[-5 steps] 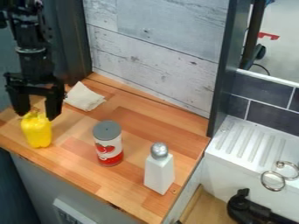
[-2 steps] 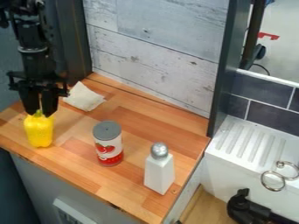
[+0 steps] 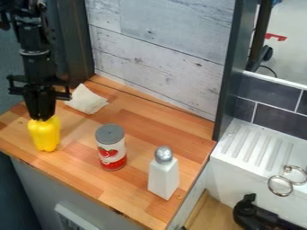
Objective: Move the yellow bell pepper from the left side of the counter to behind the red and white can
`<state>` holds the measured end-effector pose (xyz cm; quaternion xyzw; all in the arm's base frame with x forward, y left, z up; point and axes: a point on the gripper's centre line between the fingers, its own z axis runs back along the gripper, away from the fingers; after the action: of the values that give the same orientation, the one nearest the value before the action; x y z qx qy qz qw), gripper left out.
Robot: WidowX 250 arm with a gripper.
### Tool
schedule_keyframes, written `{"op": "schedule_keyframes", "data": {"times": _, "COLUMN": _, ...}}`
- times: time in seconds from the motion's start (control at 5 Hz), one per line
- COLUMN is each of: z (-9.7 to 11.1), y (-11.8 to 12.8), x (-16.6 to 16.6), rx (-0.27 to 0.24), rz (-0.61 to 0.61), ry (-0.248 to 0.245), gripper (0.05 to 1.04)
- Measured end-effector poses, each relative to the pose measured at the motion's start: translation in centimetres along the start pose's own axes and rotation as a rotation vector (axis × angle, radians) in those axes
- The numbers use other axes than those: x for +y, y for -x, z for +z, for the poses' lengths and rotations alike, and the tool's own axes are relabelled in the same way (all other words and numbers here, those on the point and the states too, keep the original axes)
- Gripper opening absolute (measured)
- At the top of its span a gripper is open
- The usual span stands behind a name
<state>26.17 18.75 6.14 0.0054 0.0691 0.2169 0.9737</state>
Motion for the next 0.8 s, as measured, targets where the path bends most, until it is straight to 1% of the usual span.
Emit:
{"op": "schedule_keyframes", "data": {"times": 0.2, "z": 0.2, "y": 0.2, "x": -0.3, "rx": 0.018, "rz": -0.018, "ry": 0.018, "gripper": 0.134}}
{"op": "schedule_keyframes", "data": {"times": 0.4, "z": 1.9, "y": -0.5, "x": -1.3, "rx": -0.013, "rz": -0.059, "ry": 0.09, "gripper": 0.109}}
{"op": "schedule_keyframes", "data": {"times": 0.6, "z": 5.9, "y": -1.8, "x": -2.6, "rx": -0.111, "rz": -0.11, "ry": 0.1, "gripper": 0.109}}
{"op": "schedule_keyframes", "data": {"times": 0.8, "z": 8.5, "y": -3.0, "x": -5.7, "rx": -0.17, "rz": -0.225, "ry": 0.083, "gripper": 0.109}}
